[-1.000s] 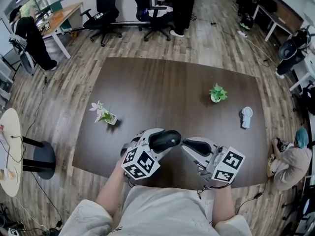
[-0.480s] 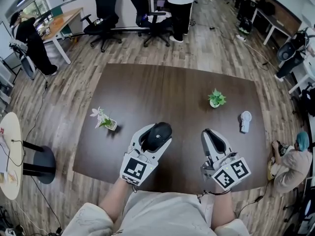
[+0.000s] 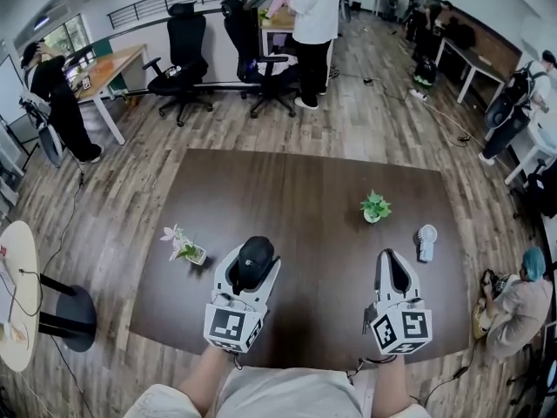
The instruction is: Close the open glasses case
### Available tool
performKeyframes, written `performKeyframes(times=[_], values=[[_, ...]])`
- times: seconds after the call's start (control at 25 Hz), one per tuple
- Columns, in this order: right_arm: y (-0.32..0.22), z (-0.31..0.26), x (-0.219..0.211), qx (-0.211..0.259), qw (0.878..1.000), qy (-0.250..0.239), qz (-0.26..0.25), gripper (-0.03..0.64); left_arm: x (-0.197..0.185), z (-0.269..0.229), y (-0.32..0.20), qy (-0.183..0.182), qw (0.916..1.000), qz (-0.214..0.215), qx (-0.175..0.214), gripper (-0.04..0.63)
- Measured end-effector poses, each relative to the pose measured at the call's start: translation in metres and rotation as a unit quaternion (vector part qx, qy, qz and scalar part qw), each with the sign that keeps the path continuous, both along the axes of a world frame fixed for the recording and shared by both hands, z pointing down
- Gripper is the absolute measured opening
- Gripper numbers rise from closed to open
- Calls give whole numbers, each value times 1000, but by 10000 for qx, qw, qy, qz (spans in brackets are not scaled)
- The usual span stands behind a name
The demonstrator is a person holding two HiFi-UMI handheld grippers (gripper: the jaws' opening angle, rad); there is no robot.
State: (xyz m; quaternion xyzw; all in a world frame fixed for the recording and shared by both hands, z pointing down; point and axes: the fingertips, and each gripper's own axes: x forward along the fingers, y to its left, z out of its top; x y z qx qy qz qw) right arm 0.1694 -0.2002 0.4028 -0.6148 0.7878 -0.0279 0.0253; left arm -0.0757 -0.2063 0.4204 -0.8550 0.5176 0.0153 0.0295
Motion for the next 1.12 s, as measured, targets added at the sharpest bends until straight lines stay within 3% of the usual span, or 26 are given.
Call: performKeyframes(times=[0.2,0.36,0.44,1.12], values=[[0,-11,18,192,9976,411,521,18,-17,-9,-3,50,9994,-337,45,264],[1,-20,42,406,9893,665,1234,11,-43,-18,-10,170,9944,-1021,195,264],[2,-19,46,390,9887,596,1316,8,-52,-17,-13,201,9917,-1256,188,264],[-2,-6,28,267,9945,525,870,2,-46,1,-11,197,9947,-1007,-115,264]])
